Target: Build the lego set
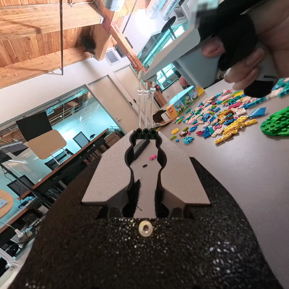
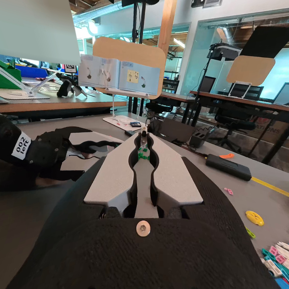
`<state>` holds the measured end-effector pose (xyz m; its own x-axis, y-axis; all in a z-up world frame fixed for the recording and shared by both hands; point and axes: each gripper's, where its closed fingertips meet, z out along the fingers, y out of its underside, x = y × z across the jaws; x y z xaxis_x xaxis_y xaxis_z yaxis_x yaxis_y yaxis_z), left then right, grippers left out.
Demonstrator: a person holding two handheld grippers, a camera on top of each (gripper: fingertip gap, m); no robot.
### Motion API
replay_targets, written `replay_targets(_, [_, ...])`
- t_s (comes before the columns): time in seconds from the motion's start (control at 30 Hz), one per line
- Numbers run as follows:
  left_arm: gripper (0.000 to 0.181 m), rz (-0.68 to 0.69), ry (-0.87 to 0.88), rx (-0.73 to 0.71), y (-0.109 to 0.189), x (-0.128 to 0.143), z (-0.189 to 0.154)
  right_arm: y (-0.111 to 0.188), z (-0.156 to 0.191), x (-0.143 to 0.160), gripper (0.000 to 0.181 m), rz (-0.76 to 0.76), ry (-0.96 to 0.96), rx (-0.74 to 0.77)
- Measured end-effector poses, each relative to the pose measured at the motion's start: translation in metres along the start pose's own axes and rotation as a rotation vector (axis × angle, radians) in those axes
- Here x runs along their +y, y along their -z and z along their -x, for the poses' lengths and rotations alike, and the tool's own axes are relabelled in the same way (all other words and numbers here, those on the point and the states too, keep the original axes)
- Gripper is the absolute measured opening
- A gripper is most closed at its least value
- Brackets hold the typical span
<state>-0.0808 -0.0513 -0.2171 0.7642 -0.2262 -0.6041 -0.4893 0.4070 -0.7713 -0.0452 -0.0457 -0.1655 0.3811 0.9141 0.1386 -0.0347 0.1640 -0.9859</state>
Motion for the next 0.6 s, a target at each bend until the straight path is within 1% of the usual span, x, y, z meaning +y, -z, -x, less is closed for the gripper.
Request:
replay_targets(0.13, [0.022, -0.005, -0.077, 0.004, 0.000, -0.003, -0.006, 0.006, -0.001, 0.006, 0.006, 0.052, 0.006, -0.023])
replay_targets(0.33, [0.022, -0.014, -0.137, 0.002, 0.000, -0.006, -0.009, 0.011, -0.006, 0.010, 0.006, 0.078, -0.037, -0.016])
replay_targets(0.6, [0.022, -0.020, -0.151, 0.000, 0.000, -0.007, -0.010, 0.012, -0.008, 0.011, 0.006, 0.067, -0.130, -0.043])
